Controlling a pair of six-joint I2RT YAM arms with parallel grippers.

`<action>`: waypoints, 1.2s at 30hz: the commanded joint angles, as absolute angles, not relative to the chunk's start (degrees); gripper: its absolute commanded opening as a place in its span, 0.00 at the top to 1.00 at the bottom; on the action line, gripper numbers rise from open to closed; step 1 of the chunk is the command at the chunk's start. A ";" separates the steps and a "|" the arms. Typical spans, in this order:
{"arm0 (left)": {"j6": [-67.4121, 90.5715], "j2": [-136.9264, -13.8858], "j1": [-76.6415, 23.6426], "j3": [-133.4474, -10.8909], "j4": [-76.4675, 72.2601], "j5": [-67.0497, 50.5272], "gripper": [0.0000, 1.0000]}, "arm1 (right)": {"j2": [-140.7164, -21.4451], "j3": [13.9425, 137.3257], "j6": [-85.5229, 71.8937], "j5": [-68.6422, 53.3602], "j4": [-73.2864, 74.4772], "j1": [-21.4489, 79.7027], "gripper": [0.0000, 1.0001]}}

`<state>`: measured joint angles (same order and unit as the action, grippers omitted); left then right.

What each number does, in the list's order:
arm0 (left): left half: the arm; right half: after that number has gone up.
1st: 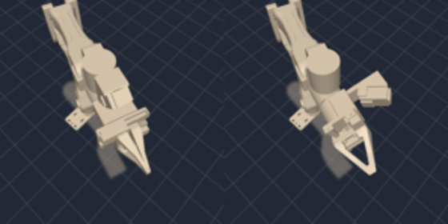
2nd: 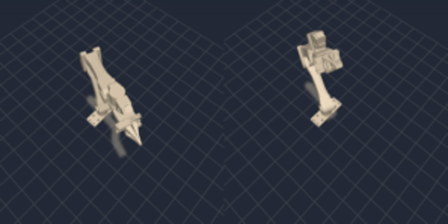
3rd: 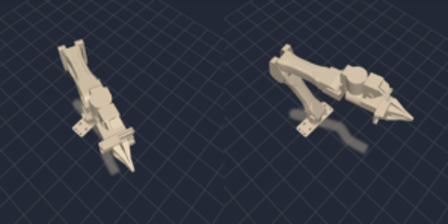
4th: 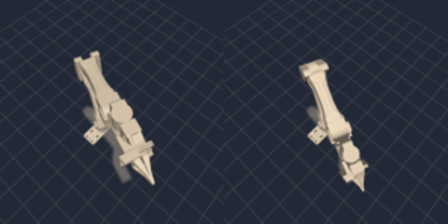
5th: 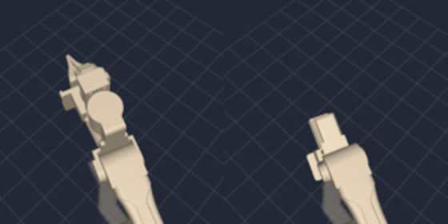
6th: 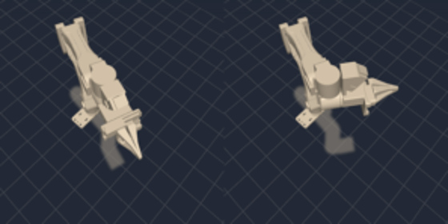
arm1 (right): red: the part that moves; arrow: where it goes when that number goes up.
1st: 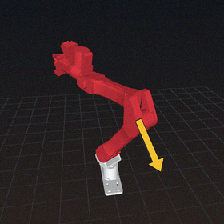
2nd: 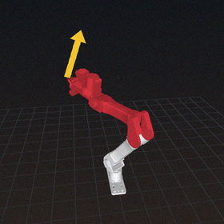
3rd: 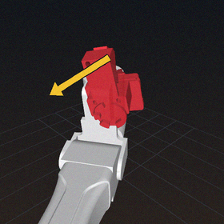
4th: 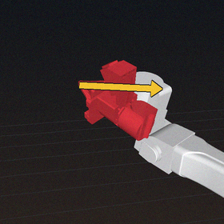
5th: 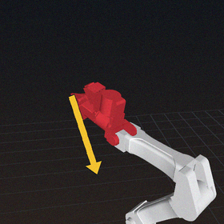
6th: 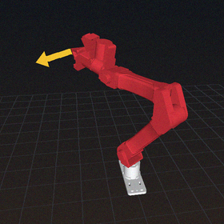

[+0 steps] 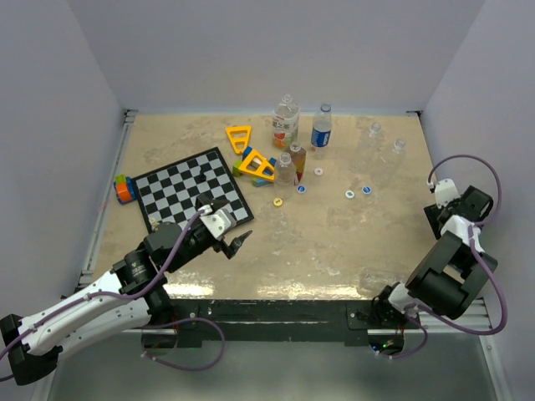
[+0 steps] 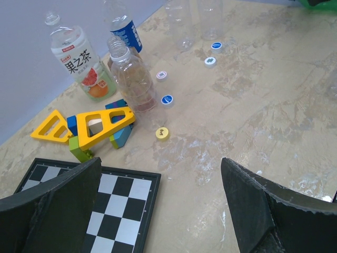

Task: Unscrew the bottle caps
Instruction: Pick up the plastic bottle at the center of the board.

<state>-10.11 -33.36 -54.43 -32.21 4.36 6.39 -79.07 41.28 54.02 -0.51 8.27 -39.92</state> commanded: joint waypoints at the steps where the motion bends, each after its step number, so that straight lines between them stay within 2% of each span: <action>1: -10.64 -33.13 -54.40 -31.82 2.46 6.50 0.00 | -77.69 38.59 55.11 4.65 0.36 -40.08 0.22; 10: -10.72 -33.05 -54.40 -31.90 2.55 6.59 0.00 | -81.47 36.57 54.58 6.77 -2.73 -40.34 0.22; 15: -10.72 -33.13 -54.40 -31.73 2.55 6.59 0.00 | -83.49 35.95 54.58 6.15 -2.64 -40.43 0.25; 23: -10.81 -33.22 -54.41 -31.82 2.46 6.77 0.00 | -85.26 36.04 56.42 3.87 -0.10 -40.43 0.52; 26: -10.81 -33.40 -54.40 -31.73 2.46 6.68 0.00 | -81.40 35.60 60.02 0.19 4.73 -40.43 0.54; 31: -10.72 -33.66 -54.40 -31.82 2.46 6.68 0.00 | -73.93 37.09 69.68 -12.72 18.17 -40.25 0.55; 36: -10.81 -33.84 -54.49 -31.82 2.46 6.68 0.00 | -69.00 38.14 80.66 -20.20 28.55 -37.80 0.53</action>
